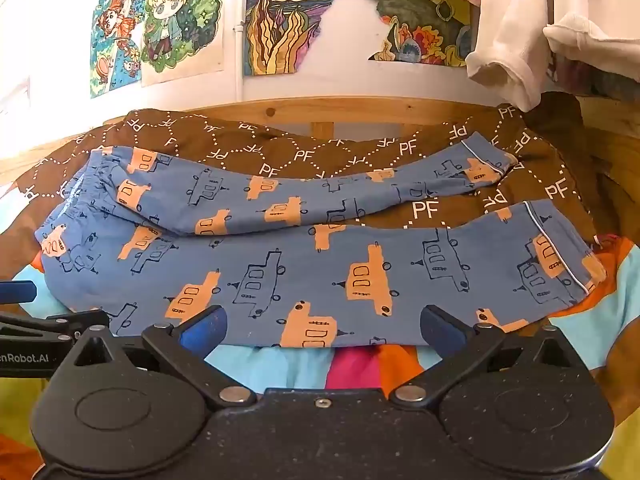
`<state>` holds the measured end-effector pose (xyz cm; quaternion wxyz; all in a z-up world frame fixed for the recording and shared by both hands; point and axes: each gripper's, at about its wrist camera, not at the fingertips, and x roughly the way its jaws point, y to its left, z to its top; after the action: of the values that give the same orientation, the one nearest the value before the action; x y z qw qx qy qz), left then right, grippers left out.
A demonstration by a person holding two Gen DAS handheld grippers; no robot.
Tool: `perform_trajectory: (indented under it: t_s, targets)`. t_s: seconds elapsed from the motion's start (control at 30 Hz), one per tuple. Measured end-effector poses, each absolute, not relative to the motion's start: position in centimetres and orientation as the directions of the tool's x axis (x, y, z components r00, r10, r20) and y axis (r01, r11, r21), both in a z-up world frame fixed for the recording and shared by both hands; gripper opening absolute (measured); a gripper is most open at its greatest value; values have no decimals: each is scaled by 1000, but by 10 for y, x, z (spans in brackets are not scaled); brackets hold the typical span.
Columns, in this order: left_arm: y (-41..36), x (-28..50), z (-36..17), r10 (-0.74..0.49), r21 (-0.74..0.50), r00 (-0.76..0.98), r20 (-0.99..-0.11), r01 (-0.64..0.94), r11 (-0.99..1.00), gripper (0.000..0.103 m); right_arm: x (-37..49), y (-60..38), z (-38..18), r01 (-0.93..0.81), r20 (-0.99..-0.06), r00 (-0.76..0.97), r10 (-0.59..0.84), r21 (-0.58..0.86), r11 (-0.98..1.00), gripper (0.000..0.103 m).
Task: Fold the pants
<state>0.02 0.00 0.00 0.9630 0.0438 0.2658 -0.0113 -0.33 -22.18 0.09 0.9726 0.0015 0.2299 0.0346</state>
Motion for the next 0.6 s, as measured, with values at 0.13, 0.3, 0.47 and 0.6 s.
perform_trajectory:
  t_s: [0.13, 0.3, 0.47, 0.6]
  targets:
    - [2, 2, 1, 3, 73, 858, -514, 41, 996, 103, -2, -222, -1, -69, -454, 888, 74, 28, 997, 102]
    - [5, 2, 0, 6, 72, 858, -514, 36, 997, 103, -2, -223, 0, -68, -457, 887, 73, 29, 997, 102]
    - [3, 0, 0, 8, 75, 858, -513, 35, 997, 103, -2, -224, 0, -68, -458, 886, 74, 28, 997, 102]
    - [4, 1, -1, 12, 73, 854, -520, 31, 997, 103, -2, -223, -1, -68, -460, 885, 74, 30, 997, 102]
